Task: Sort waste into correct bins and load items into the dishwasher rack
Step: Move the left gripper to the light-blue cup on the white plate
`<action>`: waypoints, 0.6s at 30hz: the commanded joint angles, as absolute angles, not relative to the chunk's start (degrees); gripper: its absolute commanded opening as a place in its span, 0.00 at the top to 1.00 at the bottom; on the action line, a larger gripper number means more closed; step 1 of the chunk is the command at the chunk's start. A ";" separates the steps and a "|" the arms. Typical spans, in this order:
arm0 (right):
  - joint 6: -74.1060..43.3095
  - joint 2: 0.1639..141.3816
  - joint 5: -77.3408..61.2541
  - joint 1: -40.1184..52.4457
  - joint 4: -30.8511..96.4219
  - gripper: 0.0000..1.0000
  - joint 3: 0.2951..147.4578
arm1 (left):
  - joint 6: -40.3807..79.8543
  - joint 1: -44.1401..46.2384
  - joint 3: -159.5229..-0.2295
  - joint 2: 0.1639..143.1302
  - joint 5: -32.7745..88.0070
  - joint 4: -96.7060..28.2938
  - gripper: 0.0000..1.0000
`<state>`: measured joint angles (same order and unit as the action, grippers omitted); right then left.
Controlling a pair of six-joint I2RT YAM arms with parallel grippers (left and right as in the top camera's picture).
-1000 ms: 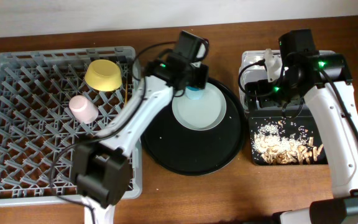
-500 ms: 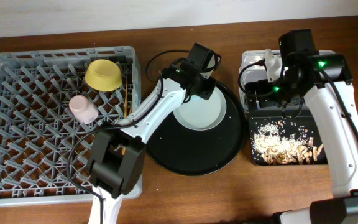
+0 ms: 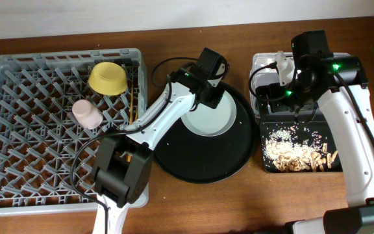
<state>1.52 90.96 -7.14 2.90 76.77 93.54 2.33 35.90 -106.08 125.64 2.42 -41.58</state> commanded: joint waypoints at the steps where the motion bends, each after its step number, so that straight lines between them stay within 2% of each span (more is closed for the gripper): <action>1: 1.28 90.41 -7.46 3.36 76.95 0.01 93.93 | 1.21 36.23 -106.04 126.43 -1.04 -42.52 0.79; 4: 1.28 90.41 -7.46 3.36 76.95 0.01 93.93 | 1.21 36.23 -106.04 126.43 -1.34 -42.98 0.80; 8: 1.28 90.41 -7.46 3.36 76.95 0.01 93.93 | 1.19 36.21 -106.04 126.43 -1.43 -42.94 0.88; 11: 1.28 90.41 -7.46 3.36 76.95 0.01 93.93 | 1.21 36.21 -106.04 126.43 -2.81 -43.00 1.00; 18: 1.26 90.41 -7.46 3.36 76.95 0.01 93.93 | 1.23 36.23 -108.18 125.47 -3.88 -44.95 1.00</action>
<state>1.50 90.96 -7.14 2.90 76.77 93.54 1.69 35.99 -106.13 125.64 -2.44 -43.42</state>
